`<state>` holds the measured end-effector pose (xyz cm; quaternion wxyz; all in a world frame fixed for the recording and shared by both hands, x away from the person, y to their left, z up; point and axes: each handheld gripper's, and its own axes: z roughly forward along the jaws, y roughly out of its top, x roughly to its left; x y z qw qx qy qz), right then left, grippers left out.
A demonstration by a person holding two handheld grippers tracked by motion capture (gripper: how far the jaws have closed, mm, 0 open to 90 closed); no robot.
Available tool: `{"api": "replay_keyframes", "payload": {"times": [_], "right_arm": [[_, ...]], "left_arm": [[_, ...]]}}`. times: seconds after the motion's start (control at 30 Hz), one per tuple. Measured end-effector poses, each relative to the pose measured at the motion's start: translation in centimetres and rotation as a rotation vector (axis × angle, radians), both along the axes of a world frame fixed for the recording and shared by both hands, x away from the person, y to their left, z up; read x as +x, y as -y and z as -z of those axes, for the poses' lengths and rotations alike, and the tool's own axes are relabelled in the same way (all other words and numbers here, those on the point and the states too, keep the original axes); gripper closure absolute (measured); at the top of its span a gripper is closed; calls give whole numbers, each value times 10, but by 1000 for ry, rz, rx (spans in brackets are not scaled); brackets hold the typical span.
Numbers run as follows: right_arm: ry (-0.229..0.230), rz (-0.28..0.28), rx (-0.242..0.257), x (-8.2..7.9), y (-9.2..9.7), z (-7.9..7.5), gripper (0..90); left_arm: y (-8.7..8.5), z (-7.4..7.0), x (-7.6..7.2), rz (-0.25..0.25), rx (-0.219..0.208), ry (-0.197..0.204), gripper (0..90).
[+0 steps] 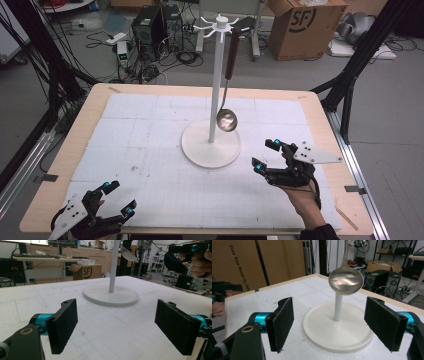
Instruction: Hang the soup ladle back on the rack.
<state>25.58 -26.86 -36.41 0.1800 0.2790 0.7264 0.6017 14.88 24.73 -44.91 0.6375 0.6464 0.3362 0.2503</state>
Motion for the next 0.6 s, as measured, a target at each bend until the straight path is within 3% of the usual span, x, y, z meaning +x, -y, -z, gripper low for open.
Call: {"api": "replay_keyframes", "payload": {"times": [0.37, 0.6], "right_arm": [[-7, 37, 29, -15, 6, 25, 229], [-7, 62, 12, -29, 8, 39, 227]], "left_arm": [[0, 0, -1, 2, -1, 7, 190], [2, -1, -2, 7, 0, 10, 189]]}}
